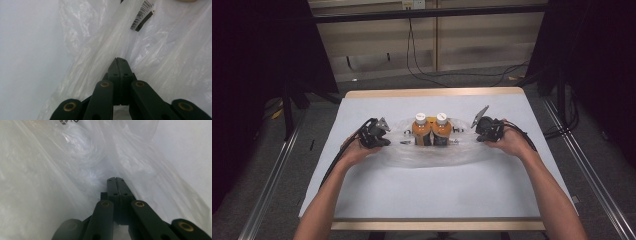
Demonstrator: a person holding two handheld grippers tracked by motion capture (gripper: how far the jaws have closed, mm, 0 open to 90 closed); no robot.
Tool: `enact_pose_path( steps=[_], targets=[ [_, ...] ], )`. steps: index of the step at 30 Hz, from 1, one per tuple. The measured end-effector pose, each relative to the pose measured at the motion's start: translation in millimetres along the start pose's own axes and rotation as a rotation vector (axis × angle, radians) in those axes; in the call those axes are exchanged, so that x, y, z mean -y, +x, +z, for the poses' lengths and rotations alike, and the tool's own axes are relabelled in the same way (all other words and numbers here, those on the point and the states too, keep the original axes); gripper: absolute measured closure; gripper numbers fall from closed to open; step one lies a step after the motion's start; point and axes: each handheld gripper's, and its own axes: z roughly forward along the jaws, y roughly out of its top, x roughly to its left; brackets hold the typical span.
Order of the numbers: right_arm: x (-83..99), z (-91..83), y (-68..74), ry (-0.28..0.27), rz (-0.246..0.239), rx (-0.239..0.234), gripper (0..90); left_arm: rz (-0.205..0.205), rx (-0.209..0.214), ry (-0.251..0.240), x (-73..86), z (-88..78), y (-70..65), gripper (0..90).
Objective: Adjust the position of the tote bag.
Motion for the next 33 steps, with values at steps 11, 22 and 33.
enact_pose_path(
  steps=[11, 22, 33],
  targets=[
    [15.7, -8.5, 0.3, 0.039, -0.017, -0.021, 90.0, 0.057, -0.007, 0.065, 6.8, -8.9, -2.0, 90.0],
    [27.9, -15.8, 12.0, 0.016, -0.012, -0.053, 90.0, 0.043, 0.022, 0.058, 18.2, -15.7, -4.4, 90.0],
    [32.4, -13.4, 6.0, -0.03, -0.002, -0.034, 90.0, 0.031, 0.006, 0.044, 18.6, -12.7, 5.5, 90.0]
  ],
)
